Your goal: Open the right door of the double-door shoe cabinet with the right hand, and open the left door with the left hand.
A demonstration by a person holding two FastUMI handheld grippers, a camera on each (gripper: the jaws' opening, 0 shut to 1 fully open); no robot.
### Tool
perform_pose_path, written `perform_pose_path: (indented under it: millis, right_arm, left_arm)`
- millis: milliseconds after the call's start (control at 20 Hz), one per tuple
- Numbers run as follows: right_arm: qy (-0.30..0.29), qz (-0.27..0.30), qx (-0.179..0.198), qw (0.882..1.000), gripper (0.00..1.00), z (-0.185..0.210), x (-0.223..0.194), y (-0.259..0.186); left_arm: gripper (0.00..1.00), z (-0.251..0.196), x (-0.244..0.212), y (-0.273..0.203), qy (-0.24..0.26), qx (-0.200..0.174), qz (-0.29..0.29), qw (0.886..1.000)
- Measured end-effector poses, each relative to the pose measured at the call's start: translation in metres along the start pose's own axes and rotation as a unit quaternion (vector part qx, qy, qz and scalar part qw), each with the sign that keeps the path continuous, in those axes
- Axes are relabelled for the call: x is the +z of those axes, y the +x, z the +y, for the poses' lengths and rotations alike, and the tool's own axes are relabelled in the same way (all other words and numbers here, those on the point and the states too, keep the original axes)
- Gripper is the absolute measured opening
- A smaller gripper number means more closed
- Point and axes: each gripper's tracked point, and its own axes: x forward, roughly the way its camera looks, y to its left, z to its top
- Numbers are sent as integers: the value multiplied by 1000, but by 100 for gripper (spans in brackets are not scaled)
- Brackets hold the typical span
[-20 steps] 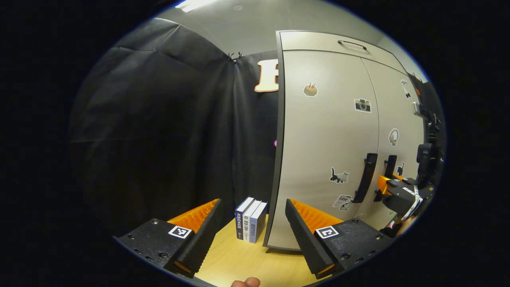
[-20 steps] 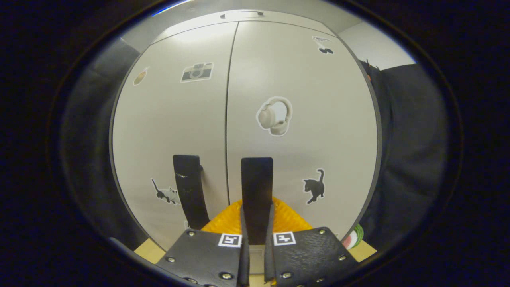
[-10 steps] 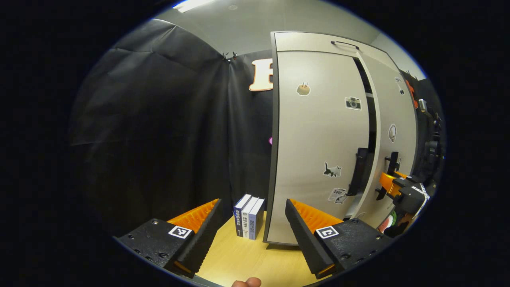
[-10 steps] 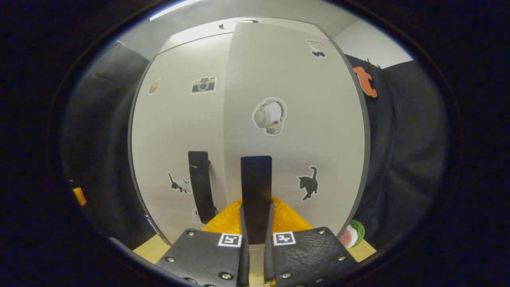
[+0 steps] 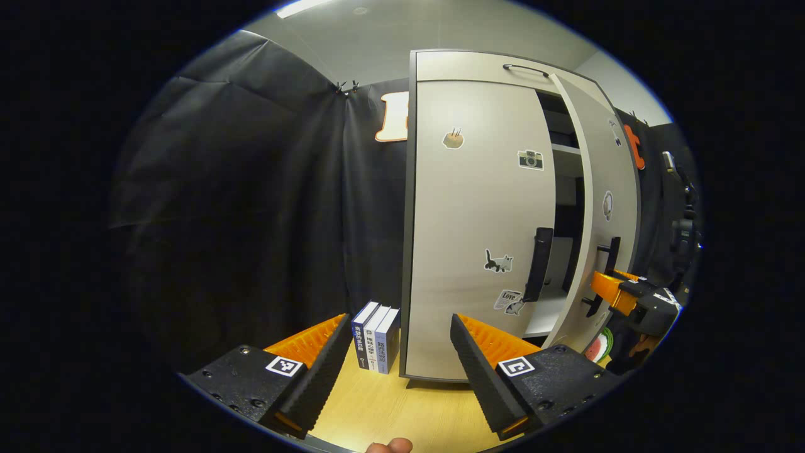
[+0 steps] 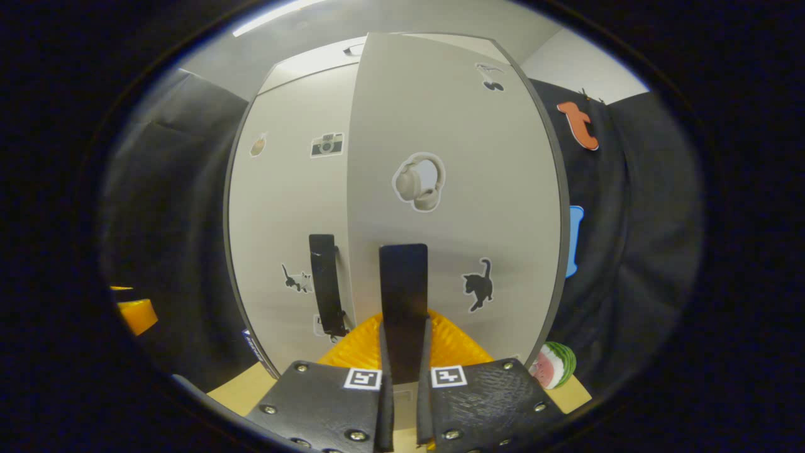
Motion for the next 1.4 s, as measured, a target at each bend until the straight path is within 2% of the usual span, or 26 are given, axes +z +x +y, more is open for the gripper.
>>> perform_pose_path:
  millis: [550, 600, 650, 1400]
  right_arm:
    - [-24, 2, 70, 997, 14, -7, -1, -18]
    - [-26, 3, 76, 997, 14, -8, -1, -20]
    - [-28, 3, 81, 996, 14, -9, -1, -22]
    - [-40, 13, 144, 989, 14, -26, 1, -45]
  left_arm:
    - [97, -16, -11, -2, 12, -5, 14, 1000]
    - [94, -19, -11, -1, 13, -7, 14, 1000]
    - [97, -21, -11, 0, 14, -8, 14, 1000]
    - [98, -63, -23, 21, 17, -42, 27, 999]
